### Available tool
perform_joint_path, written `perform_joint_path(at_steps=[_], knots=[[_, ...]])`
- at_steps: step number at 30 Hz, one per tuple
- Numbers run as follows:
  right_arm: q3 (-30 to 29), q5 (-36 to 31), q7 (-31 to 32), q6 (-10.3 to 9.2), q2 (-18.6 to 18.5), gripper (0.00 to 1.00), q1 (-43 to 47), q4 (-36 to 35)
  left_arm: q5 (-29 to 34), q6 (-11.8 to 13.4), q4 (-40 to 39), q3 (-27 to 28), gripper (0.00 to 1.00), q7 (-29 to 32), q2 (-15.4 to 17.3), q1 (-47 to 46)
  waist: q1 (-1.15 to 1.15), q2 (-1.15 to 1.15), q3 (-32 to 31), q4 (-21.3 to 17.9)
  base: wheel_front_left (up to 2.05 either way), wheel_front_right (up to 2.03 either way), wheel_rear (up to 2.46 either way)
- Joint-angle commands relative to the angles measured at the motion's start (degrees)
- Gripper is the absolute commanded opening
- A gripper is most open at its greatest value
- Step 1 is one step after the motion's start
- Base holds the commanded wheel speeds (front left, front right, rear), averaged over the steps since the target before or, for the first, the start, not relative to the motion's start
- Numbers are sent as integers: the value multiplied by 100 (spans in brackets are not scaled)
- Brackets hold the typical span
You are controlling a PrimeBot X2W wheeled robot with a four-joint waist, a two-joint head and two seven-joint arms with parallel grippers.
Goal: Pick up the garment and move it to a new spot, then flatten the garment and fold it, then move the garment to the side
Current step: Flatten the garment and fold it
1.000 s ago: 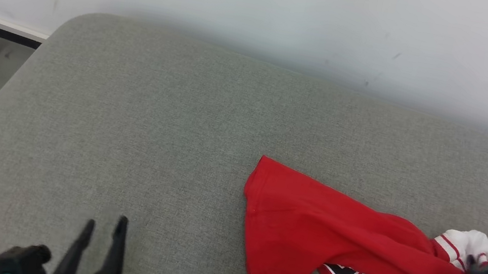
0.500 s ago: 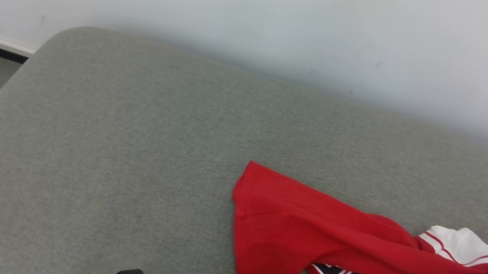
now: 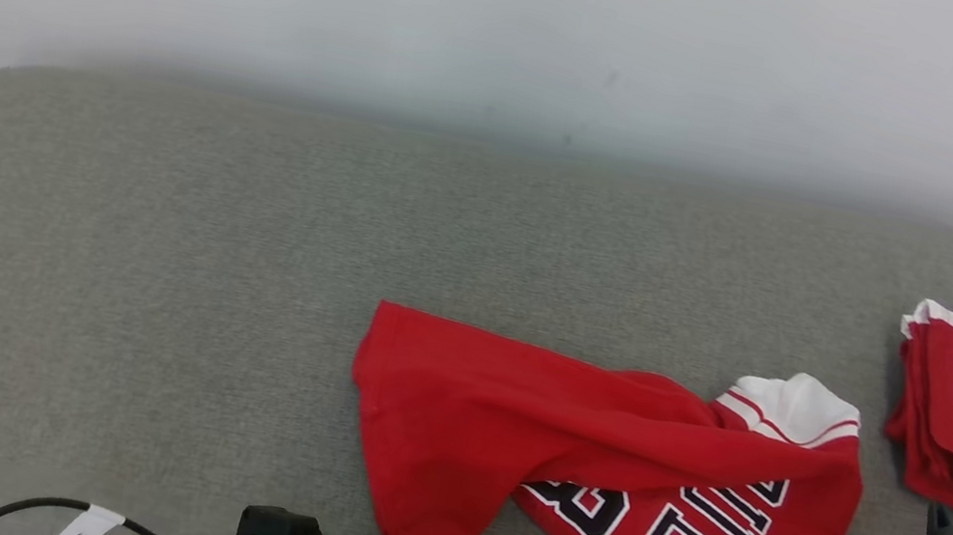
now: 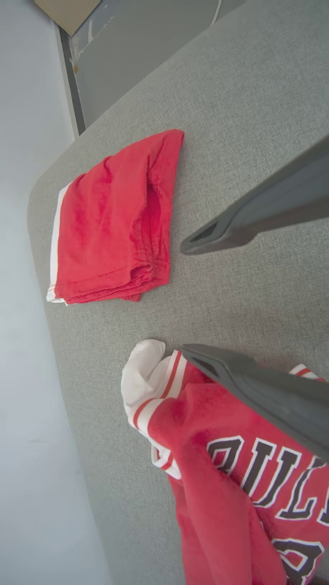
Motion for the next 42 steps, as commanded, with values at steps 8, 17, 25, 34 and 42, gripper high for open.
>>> perform_joint_path(at_steps=[8, 17, 25, 34, 42], knots=[[153, 152, -142, -12, -4, 100, -21, 202, -178, 63, 139, 109, 100, 92, -29, -125, 0, 0, 110, -347, 0, 0, 0], [207, 184, -233, -12, -4, 100, -77, 285, -177, 628, 307, 523, 100, 3, 89, -486, 0, 0, 231, -419, 0, 0, 0], [273, 183, -281, -12, -4, 100, -211, 293, -357, 628, 389, 874, 100, 262, 365, -1130, 0, 0, 411, -489, 0, 0, 0], [330, 230, -291, -12, -4, 100, -246, 318, -507, 615, 429, 802, 100, 738, 349, -1344, 0, 0, 467, -565, 0, 0, 0], [286, 247, -262, -12, -3, 100, -184, 297, -572, 589, 109, 662, 78, 953, 336, -1257, 0, 0, 460, -514, 0, 0, 0]])
